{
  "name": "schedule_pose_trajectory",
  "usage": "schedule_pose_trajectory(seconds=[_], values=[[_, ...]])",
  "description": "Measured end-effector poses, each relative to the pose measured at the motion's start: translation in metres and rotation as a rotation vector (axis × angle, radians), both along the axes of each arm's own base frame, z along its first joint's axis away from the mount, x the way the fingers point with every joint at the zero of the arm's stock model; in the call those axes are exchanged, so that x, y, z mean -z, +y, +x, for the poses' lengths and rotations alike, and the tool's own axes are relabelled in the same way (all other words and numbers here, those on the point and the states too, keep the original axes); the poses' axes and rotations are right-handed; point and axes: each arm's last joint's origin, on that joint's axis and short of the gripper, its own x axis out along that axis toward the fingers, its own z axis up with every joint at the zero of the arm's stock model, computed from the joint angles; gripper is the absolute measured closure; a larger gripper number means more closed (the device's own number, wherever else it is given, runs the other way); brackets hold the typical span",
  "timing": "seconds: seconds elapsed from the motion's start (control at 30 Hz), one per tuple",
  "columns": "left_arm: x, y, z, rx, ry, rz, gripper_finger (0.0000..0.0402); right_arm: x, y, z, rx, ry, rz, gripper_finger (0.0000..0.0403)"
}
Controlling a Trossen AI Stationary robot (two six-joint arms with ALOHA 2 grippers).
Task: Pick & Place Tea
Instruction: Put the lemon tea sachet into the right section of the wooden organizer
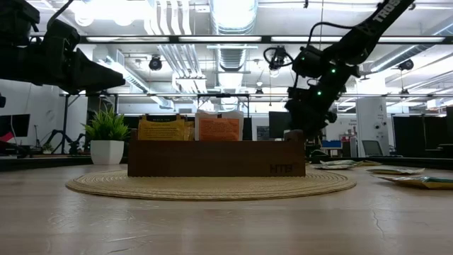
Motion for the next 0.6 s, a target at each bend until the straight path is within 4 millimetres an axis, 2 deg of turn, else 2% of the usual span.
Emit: schedule_pose_trajectory(seconds=[0.1,0.33,0.6], values=[[0.000,0.000,0.000,0.000,0.000,0.000,0.0199,0.007,-0.007,0.005,0.070,-0.015,0.051,0.0105],[0.000,0.000,0.000,0.001,0.000,0.000,0.0199,0.031,-0.021,0.014,0.078,0.063,0.104,0.0121],[0.000,0.000,0.000,0.001,0.000,0.000,0.0199,0.037,-0.032,0.001,0.141,0.110,0.152,0.0116]])
